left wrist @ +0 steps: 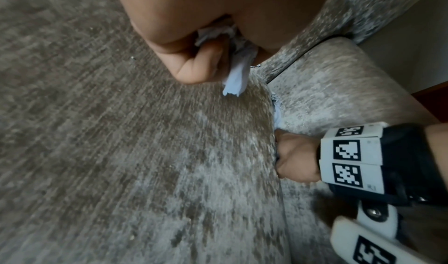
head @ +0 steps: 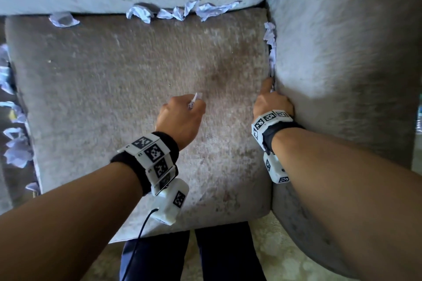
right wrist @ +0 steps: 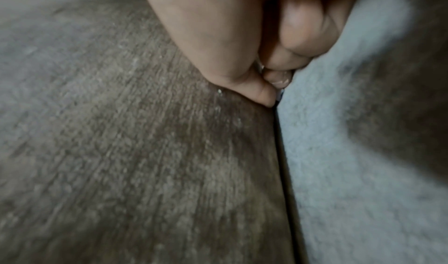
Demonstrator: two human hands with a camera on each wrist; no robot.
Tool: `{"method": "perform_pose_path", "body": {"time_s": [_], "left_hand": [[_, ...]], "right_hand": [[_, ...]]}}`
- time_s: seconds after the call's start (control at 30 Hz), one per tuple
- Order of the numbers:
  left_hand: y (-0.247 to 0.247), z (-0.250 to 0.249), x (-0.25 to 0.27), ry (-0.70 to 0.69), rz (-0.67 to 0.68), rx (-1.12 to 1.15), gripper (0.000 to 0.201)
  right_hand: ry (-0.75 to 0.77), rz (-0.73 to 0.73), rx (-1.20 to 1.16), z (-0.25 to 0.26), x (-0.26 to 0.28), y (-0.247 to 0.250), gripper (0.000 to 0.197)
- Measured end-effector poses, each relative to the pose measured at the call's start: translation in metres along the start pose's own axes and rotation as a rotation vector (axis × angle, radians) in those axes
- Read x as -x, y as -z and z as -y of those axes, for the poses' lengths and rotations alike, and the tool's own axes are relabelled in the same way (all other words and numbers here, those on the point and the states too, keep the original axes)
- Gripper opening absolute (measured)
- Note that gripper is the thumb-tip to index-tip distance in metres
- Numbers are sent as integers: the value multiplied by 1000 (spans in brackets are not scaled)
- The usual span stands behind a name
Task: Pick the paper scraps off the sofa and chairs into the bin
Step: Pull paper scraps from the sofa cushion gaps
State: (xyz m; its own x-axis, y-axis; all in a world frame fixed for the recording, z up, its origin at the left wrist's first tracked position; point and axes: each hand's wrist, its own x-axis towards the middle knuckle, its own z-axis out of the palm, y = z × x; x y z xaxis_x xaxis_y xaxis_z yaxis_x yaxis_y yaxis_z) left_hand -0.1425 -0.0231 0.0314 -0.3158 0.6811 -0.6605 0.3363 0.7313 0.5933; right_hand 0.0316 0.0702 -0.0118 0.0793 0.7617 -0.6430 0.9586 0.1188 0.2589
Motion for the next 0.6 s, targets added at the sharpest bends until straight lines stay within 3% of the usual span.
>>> {"method": "perform_pose_path", "body": {"time_s": [0.27, 0.6], "left_hand": [[3, -7, -1, -4, 31, 24, 42], [12, -8, -5, -6, 28, -25, 36]], "right_hand": [[6, -3, -18, 1, 3, 6, 28], [97, 29, 27, -3, 24, 18, 25]]}}
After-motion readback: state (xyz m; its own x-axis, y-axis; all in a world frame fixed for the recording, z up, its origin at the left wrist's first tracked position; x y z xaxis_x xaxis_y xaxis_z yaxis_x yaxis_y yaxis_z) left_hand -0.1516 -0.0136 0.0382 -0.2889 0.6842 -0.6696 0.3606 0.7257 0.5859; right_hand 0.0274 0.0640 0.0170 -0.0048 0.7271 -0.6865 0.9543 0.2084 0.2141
